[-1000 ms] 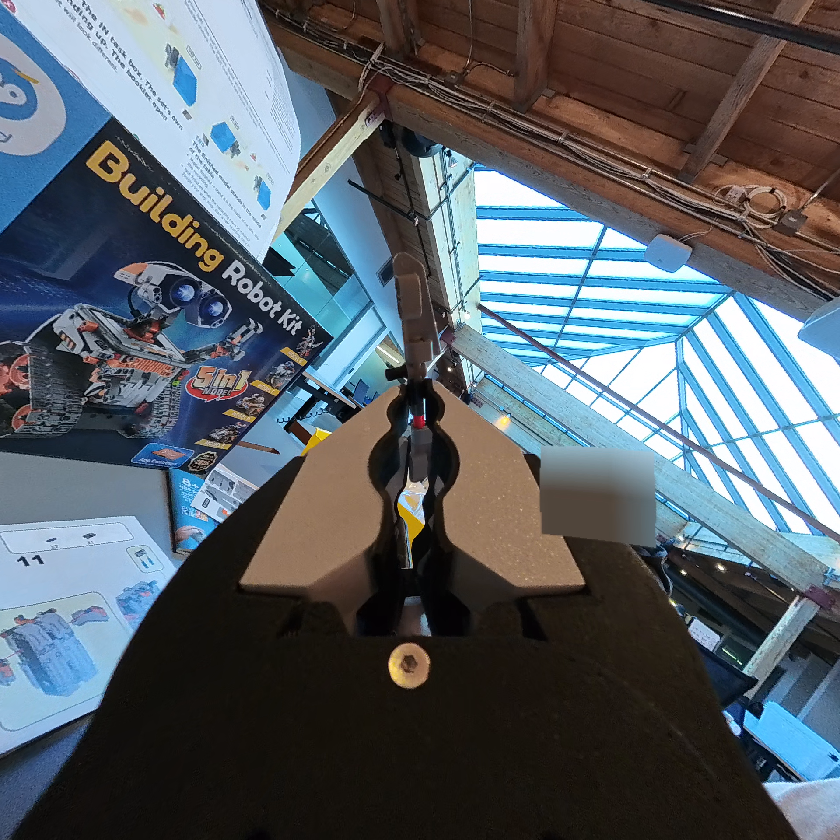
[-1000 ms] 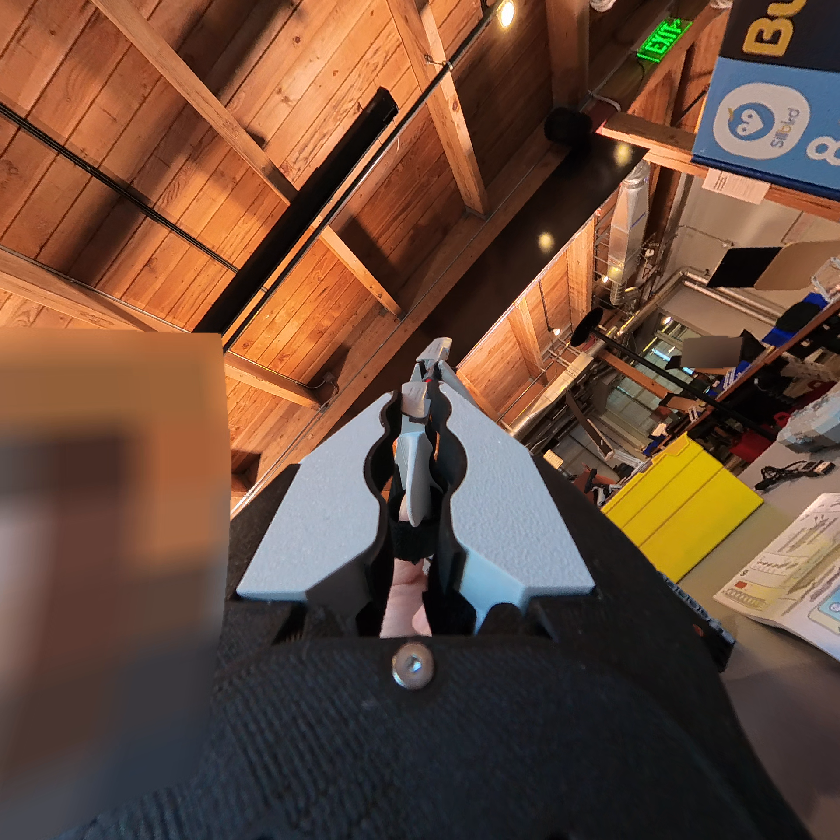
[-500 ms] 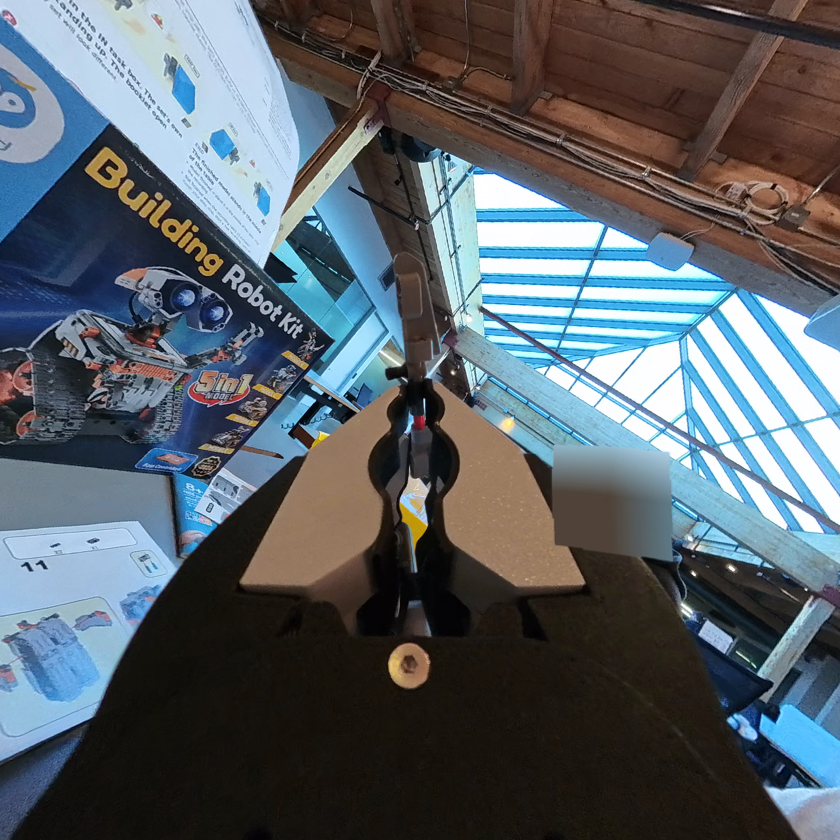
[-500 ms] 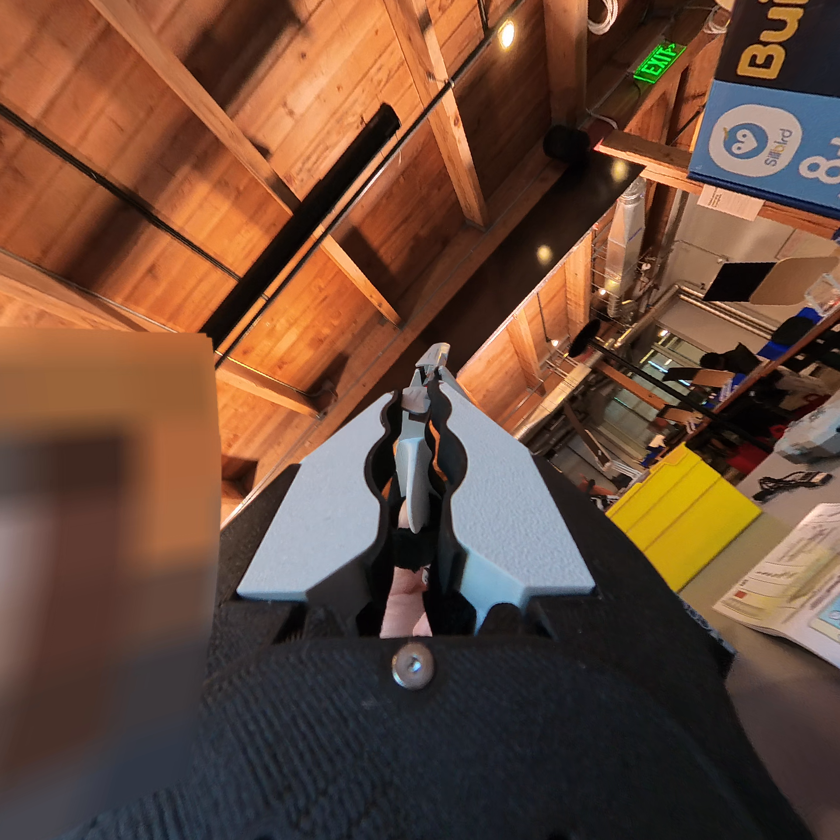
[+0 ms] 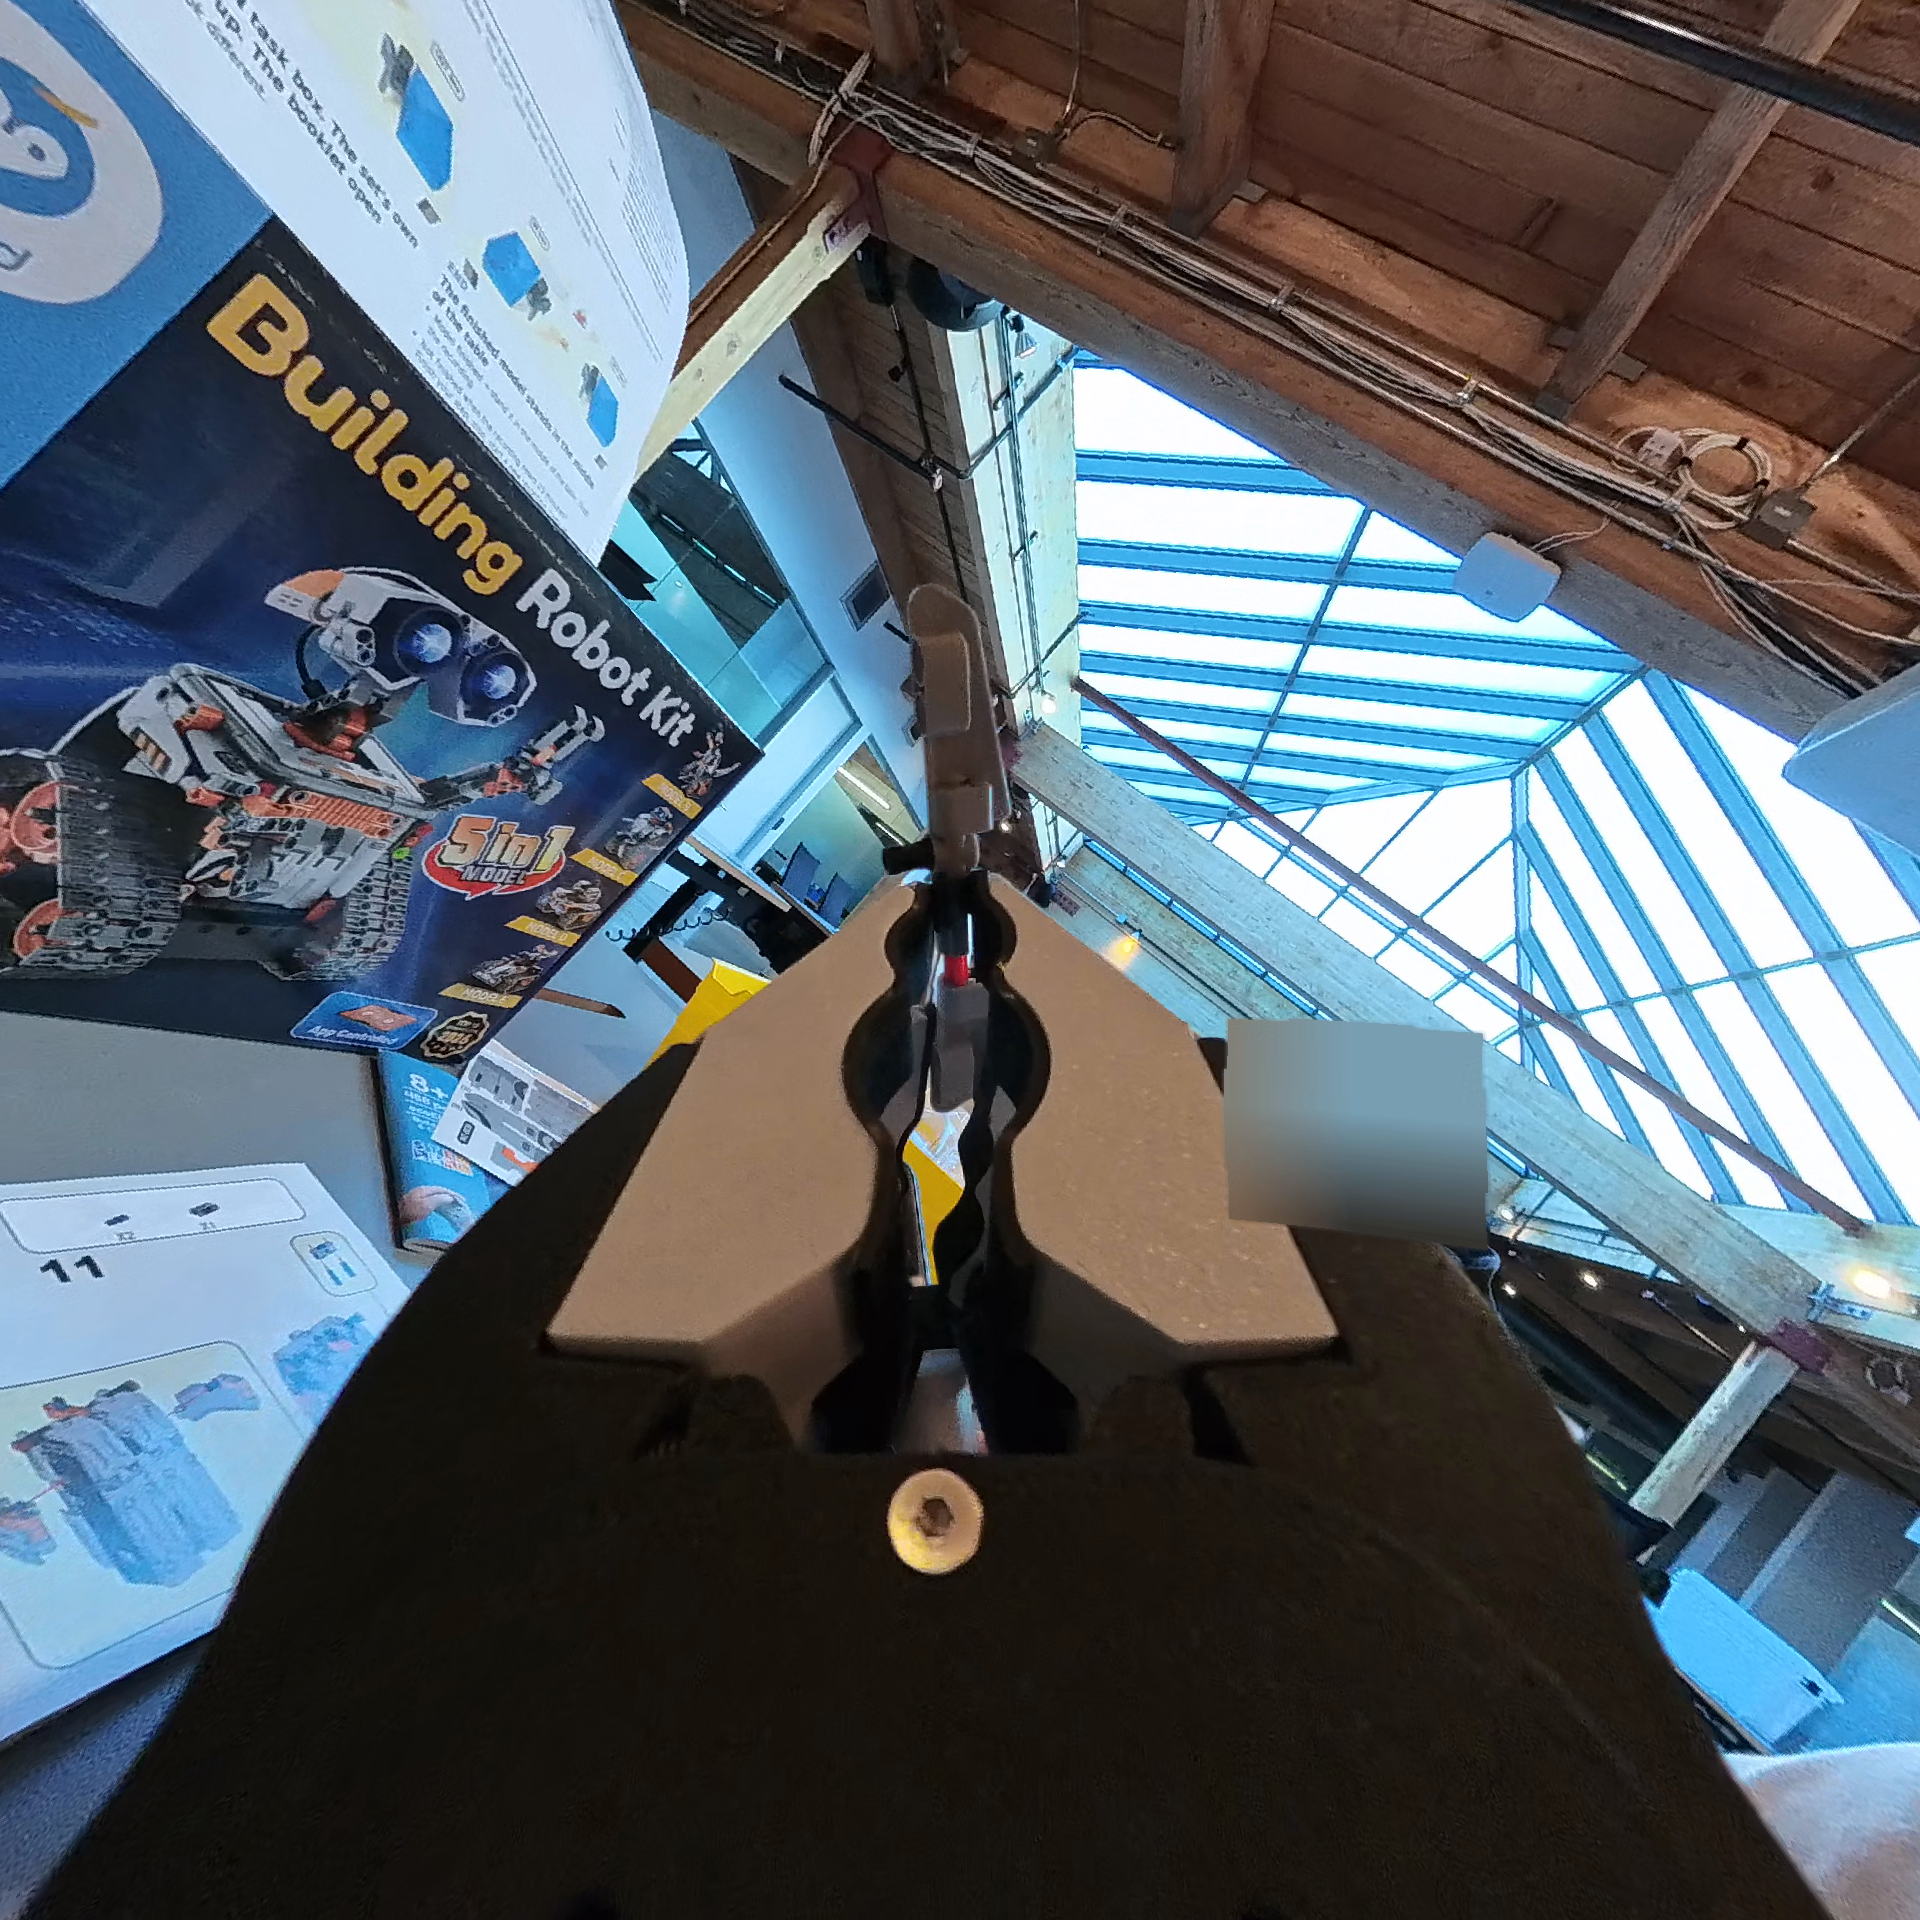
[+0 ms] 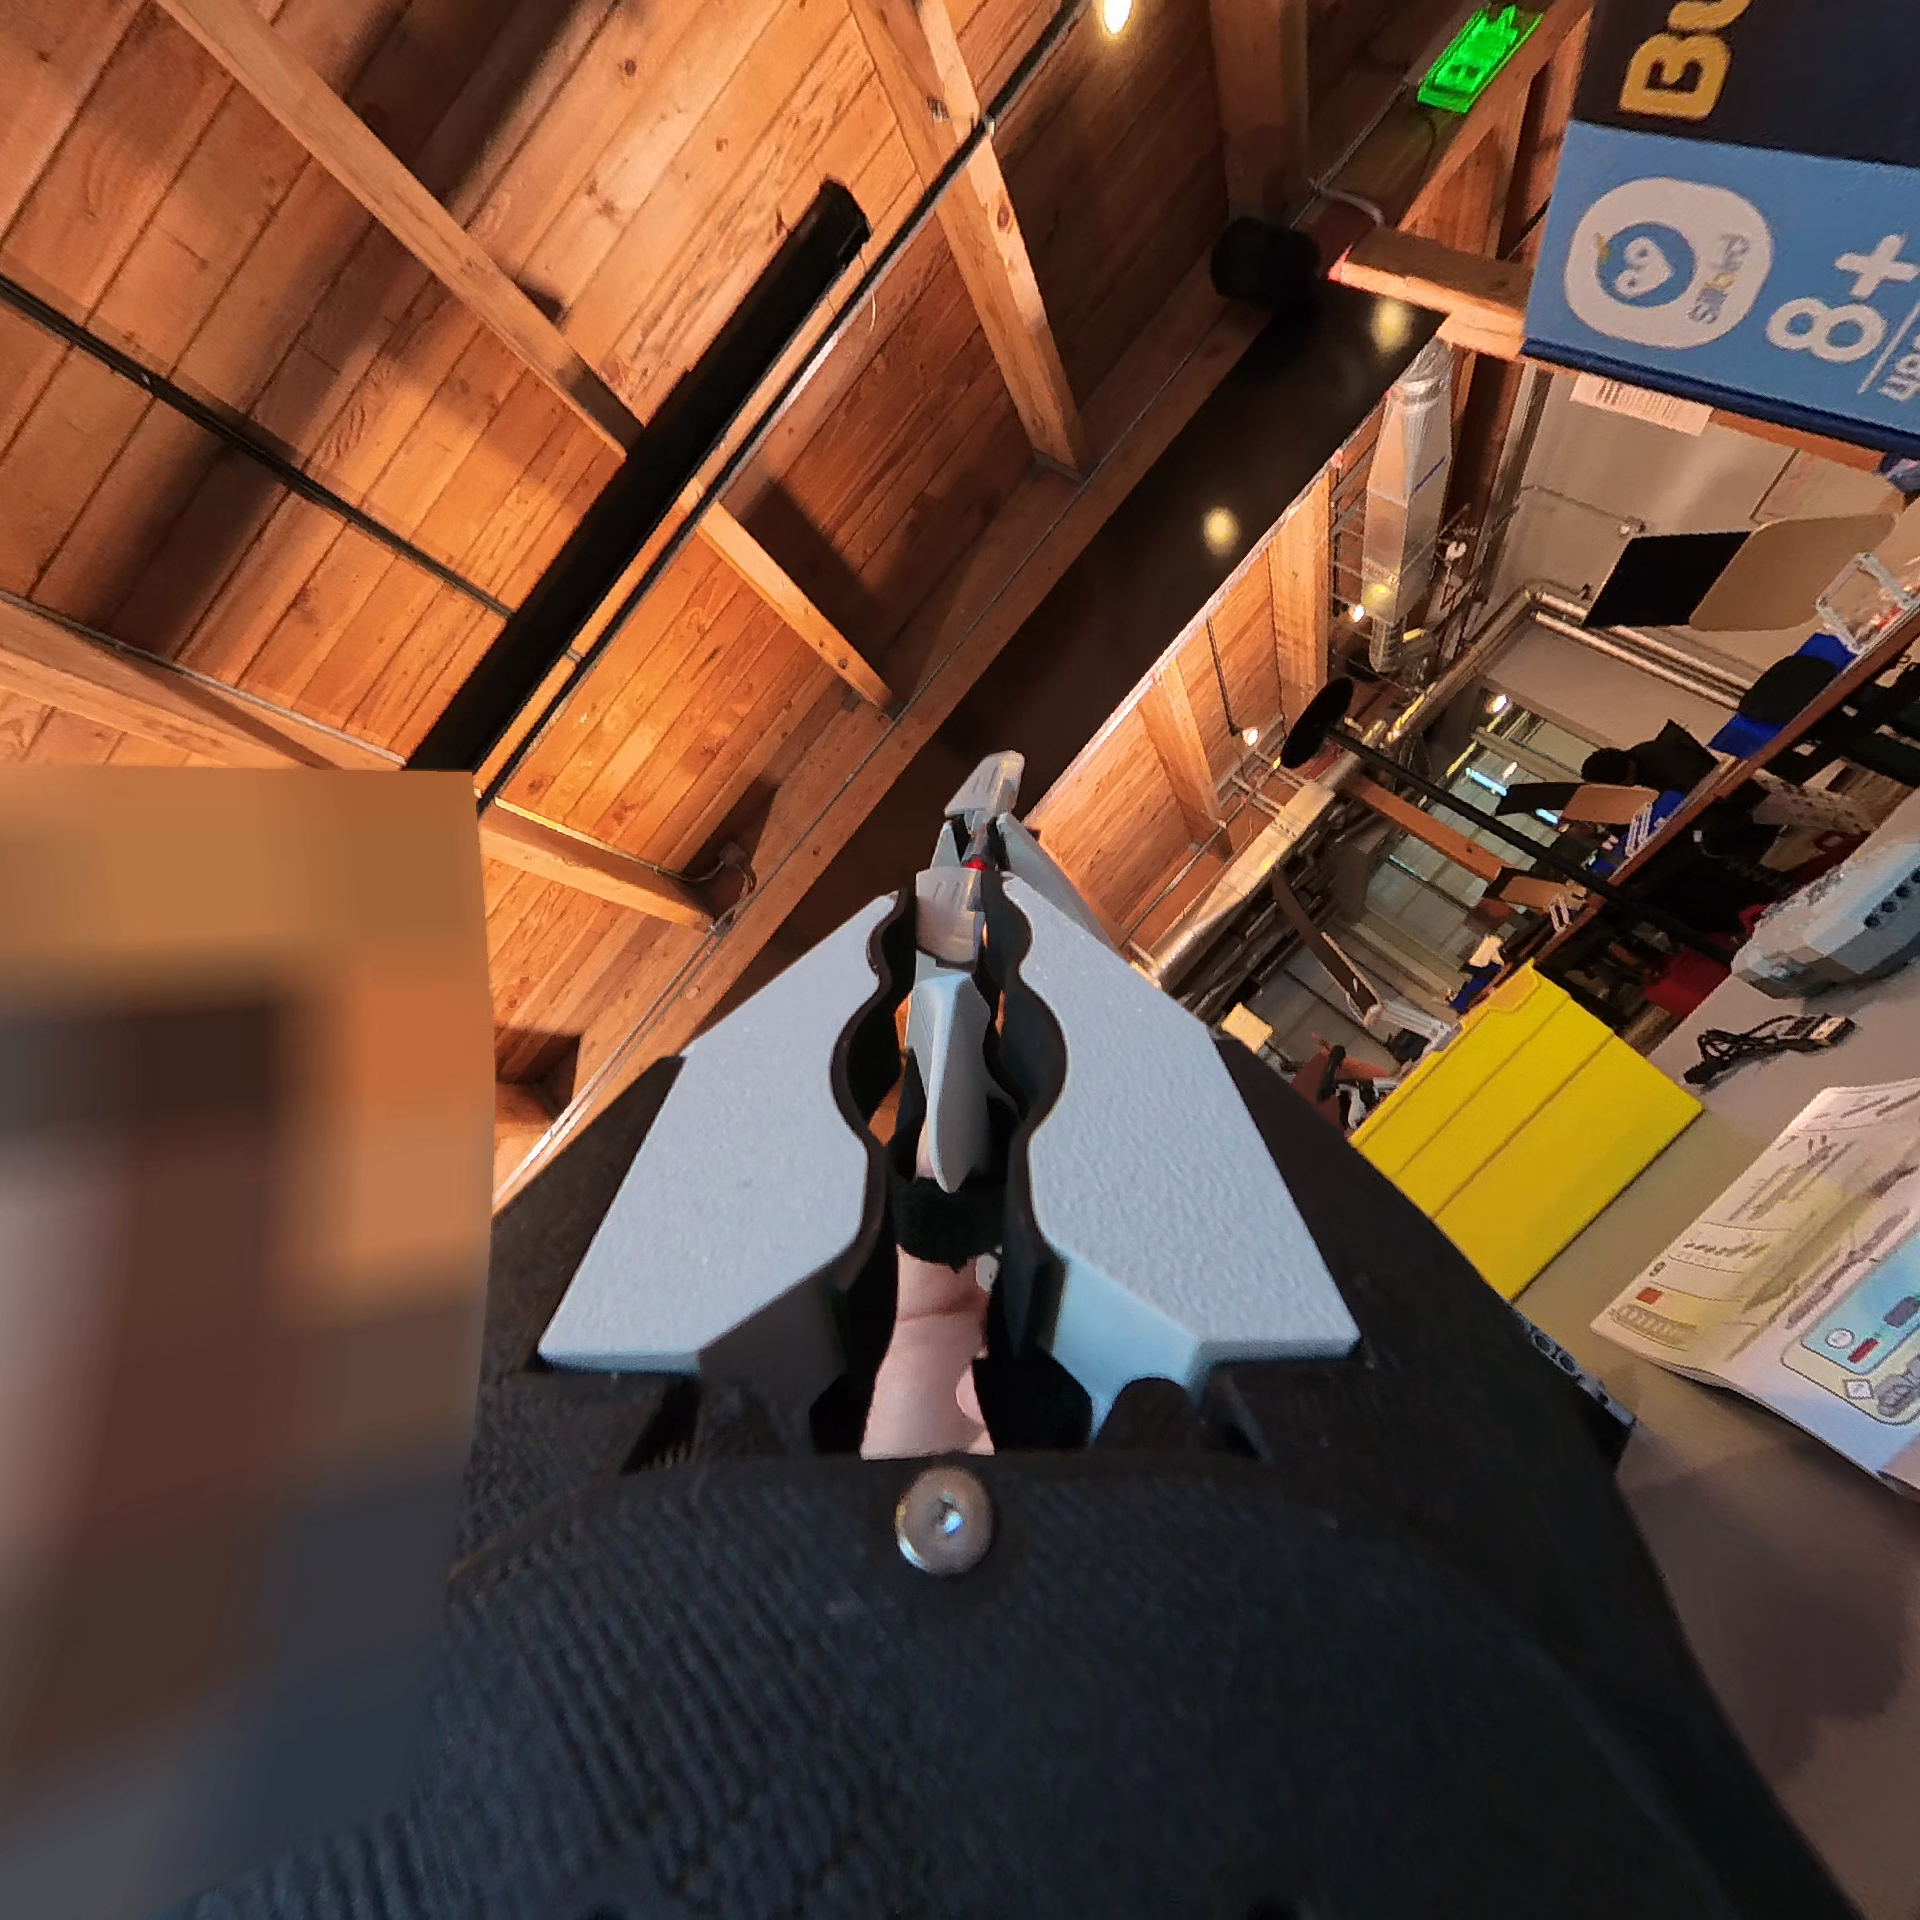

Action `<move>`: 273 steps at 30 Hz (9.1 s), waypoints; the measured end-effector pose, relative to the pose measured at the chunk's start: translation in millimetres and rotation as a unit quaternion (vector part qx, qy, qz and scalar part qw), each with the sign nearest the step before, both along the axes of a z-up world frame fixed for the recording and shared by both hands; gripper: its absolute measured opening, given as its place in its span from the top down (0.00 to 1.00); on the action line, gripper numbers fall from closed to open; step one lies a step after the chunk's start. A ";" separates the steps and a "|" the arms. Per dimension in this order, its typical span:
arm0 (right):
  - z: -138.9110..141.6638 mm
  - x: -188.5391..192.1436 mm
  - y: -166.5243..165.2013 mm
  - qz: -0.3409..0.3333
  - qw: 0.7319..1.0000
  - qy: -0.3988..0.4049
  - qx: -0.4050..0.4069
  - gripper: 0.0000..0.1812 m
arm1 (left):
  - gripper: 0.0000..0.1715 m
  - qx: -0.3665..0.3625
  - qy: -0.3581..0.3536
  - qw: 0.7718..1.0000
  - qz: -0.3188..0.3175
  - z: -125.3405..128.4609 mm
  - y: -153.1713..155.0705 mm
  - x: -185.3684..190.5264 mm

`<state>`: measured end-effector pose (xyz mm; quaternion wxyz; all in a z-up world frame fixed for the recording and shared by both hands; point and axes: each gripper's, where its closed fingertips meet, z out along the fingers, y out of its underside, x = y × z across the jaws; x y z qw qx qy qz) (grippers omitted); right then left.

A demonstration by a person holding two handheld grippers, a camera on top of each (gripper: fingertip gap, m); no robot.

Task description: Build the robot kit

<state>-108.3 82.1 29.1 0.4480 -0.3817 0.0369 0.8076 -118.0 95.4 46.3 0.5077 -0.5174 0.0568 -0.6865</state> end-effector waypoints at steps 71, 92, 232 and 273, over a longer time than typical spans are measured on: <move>-10.0 -4.4 4.0 -0.384 0.727 -0.527 0.217 0.97 | 0.97 -0.005 0.059 0.997 0.042 -11.3 -2.2 10.1; -22.1 1.7 12.8 -0.334 0.753 -0.528 0.207 0.97 | 0.97 -0.021 0.114 0.993 0.002 -22.2 6.2 18.6; -90.2 14.8 -89.6 0.084 0.880 -0.448 0.132 0.97 | 0.97 0.143 0.416 0.823 -0.361 -121.9 -114.8 31.8; -101.6 4.9 -127.3 0.098 0.874 -0.454 0.144 0.95 | 0.97 0.165 0.396 0.826 -0.364 -133.6 -149.3 19.2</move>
